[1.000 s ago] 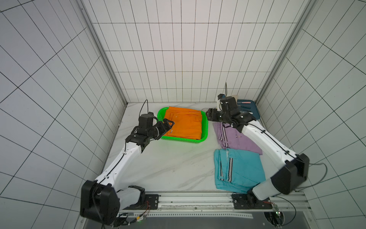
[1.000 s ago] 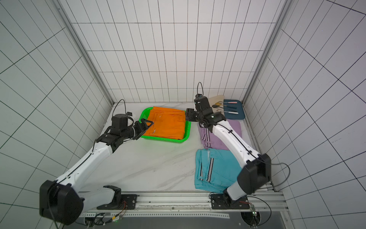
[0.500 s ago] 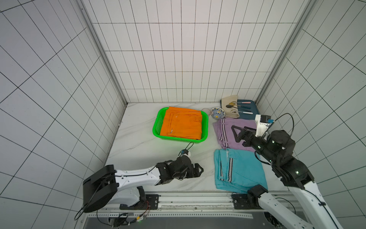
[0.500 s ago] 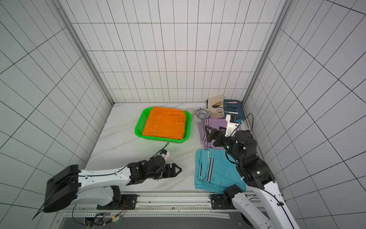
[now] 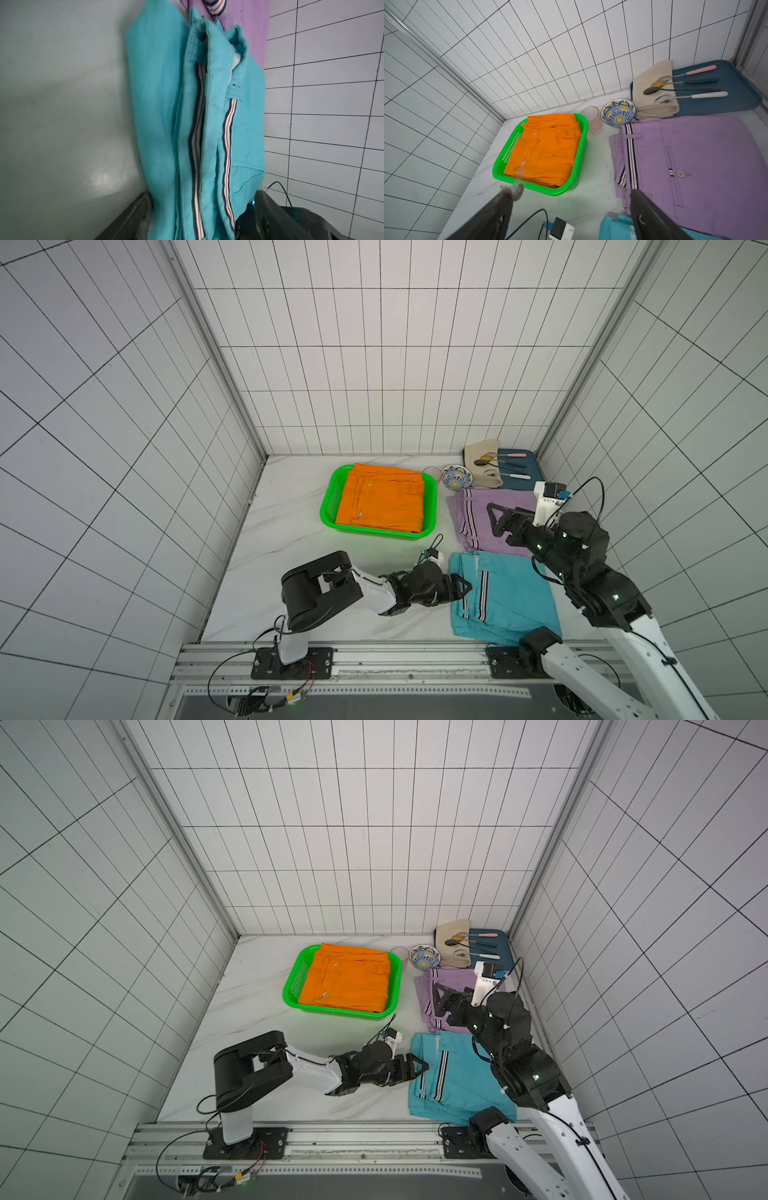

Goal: Put the folded long pants in the basket
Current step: Move the long pant to the center of the board.

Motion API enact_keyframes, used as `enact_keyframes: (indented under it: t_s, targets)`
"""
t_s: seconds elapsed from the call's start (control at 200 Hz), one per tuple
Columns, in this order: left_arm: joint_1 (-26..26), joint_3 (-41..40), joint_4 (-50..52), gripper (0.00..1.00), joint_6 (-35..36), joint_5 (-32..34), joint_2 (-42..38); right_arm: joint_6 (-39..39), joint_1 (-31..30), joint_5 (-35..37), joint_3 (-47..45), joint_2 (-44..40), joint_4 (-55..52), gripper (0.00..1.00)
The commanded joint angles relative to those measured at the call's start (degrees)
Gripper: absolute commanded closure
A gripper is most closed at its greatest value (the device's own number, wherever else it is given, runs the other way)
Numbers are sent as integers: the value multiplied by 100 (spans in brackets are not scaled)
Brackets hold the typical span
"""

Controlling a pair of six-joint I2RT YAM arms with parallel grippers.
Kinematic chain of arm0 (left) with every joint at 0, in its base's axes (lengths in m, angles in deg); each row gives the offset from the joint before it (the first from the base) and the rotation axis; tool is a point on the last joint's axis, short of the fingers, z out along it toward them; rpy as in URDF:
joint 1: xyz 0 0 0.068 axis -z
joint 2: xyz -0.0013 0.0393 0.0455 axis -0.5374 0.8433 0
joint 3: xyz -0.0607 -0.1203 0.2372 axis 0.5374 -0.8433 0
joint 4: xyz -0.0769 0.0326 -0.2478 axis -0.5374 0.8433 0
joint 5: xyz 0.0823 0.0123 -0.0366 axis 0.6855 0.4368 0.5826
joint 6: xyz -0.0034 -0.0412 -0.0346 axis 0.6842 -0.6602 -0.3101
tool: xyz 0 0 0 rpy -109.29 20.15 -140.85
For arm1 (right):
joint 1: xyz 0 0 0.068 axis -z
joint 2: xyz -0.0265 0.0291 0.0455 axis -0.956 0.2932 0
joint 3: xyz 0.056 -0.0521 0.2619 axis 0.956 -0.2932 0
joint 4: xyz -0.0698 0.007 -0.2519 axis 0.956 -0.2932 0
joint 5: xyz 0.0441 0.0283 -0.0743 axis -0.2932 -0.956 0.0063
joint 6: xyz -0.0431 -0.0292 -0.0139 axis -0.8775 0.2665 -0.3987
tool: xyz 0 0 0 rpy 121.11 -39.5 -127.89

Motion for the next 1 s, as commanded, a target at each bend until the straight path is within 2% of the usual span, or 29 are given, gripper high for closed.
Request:
enact_keyframes:
  t_s: [0.0, 0.045, 0.17, 0.225, 0.335, 0.375, 0.395, 0.56, 0.665, 0.765, 0.859, 0.999]
  targets:
    - [47, -44, 851, 28, -64, -187, 714, -33, 64, -43, -108, -65, -60, 9]
    - [47, -4, 832, 40, -66, -188, 795, -33, 66, -34, -109, -81, -53, 9]
    - [45, -17, 995, 85, -56, -4, 760, -24, 67, -30, -125, -88, -56, 9]
    - [38, -54, 1075, 100, -5, 85, 646, -24, 65, -32, -126, -53, -55, 10]
    - [-4, -255, 1219, 100, 87, 214, 290, -24, 66, -56, -117, 69, -53, 9]
    - [-55, -389, 1273, 100, 123, 237, 97, -9, 69, -54, -115, 128, -59, 5]
    - [-92, -461, 1314, 100, 143, 244, -18, 1, 68, -59, -109, 149, -61, 0]
    - [-665, -1297, 1863, 100, 376, 76, -1348, 12, 66, -212, -112, 360, 1, 0]
    - [-1267, -1787, 2727, 100, 686, -88, -2614, 67, 73, -377, -245, 422, 185, 11]
    - [-1842, -1946, 4193, 100, 1124, -25, -3997, 248, 71, -546, -468, 499, 400, 20]
    - [-2376, -1918, 5412, 100, 1586, 7, -5194, 532, 67, -921, -856, 610, 784, 23]
    - [-2989, -1970, 6386, 100, 2091, -119, -6385, 1093, 69, -1569, -1817, 919, 1676, 28]
